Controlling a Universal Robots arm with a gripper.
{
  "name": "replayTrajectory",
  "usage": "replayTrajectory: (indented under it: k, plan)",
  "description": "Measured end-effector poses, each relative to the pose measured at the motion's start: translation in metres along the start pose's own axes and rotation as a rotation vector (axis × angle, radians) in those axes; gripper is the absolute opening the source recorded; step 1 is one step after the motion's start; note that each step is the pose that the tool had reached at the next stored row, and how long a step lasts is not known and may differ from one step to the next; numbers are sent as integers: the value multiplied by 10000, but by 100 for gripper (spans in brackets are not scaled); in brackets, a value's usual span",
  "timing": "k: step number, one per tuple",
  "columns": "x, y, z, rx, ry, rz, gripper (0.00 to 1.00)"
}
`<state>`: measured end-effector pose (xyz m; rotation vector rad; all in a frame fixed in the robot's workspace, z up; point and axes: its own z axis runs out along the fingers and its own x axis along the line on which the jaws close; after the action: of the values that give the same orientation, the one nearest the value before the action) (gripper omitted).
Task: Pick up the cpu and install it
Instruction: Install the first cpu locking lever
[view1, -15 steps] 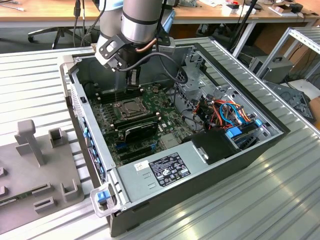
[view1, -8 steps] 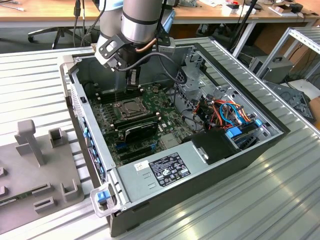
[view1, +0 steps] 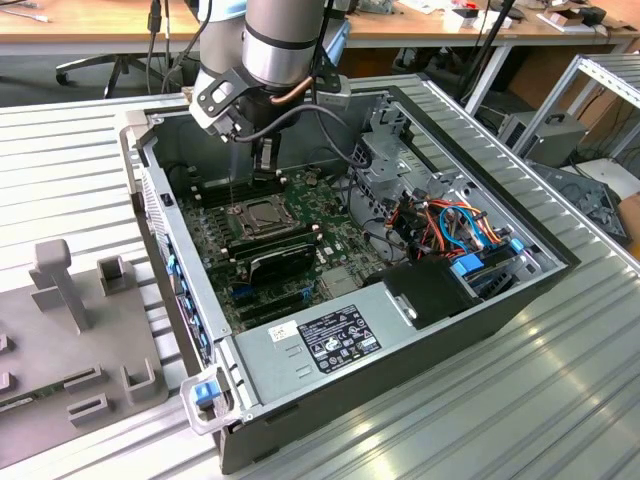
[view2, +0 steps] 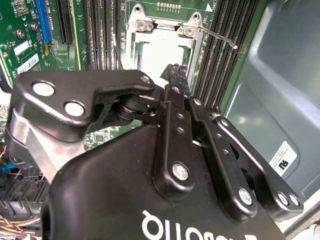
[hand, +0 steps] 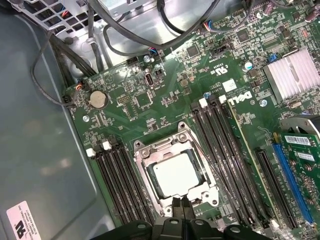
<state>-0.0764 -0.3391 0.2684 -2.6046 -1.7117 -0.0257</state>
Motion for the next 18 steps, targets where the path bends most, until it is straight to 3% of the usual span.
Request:
replayTrajectory:
  k: [18]
  plan:
    - [0,0,0,-15,6,525,11]
